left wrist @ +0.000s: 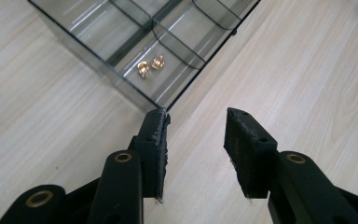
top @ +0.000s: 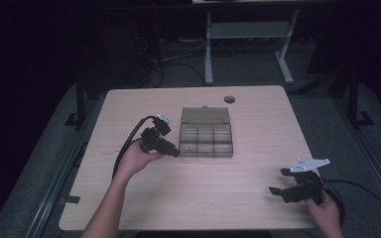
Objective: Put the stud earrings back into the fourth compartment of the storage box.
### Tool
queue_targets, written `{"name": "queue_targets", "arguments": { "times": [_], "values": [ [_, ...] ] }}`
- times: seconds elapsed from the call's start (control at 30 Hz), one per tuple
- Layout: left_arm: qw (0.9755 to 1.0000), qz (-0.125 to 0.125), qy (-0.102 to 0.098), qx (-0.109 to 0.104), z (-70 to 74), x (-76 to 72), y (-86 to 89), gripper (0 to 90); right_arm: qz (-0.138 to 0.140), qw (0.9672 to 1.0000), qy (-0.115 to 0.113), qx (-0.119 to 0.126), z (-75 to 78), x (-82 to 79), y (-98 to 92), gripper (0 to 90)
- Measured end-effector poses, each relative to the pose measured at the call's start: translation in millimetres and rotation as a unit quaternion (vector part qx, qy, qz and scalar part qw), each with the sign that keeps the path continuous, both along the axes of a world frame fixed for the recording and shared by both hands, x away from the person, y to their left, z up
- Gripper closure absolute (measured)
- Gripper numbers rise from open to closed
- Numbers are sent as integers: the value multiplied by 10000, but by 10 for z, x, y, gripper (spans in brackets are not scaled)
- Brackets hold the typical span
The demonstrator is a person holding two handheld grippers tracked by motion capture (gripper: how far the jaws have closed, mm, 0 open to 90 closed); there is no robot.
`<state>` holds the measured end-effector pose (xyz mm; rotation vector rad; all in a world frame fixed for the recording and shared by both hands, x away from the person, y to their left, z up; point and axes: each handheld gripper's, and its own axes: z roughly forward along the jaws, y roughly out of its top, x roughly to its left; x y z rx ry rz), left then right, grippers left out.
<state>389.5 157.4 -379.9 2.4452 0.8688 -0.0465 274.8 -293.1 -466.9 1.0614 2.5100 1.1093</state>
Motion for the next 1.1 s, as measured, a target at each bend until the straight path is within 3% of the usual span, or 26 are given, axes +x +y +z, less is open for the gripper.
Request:
{"name": "queue_targets", "arguments": {
  "times": [0.83,1.1],
  "values": [
    [9993,289,-137,-218,-255,-449,386,504,-49,9999,55,-98,-8,1,7,139],
    [9979,452,-280,-365,-431,-652,524,421,-27,9999,45,-113,-11,2,12,139]
  ]
}}
